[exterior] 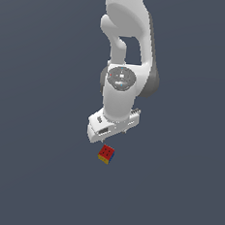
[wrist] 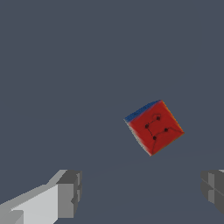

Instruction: Pick up the object and move it to a goal position.

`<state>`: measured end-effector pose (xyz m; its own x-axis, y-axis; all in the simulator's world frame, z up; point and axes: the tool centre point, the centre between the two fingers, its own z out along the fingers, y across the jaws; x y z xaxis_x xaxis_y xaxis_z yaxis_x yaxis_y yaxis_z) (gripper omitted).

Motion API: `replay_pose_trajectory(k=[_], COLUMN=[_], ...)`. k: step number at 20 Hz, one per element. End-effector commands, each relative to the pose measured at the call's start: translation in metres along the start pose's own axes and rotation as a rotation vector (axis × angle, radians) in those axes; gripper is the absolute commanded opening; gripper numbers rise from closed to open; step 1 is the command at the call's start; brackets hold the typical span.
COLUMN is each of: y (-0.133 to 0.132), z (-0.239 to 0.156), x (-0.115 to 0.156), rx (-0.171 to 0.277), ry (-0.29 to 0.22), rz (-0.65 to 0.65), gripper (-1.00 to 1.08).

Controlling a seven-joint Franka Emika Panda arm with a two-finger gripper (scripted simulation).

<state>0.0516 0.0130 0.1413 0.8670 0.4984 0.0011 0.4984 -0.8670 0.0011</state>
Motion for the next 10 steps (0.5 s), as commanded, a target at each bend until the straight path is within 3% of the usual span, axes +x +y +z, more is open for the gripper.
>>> replay_pose_trajectory(k=[1,10], y=[0.005,0.021], z=[0.006,0.03], x=[0.004,0.015], rx=[-0.001,-0.001], ry=[-0.001,-0.004], rz=[-0.069,-0.309], gripper=[1.0,1.0])
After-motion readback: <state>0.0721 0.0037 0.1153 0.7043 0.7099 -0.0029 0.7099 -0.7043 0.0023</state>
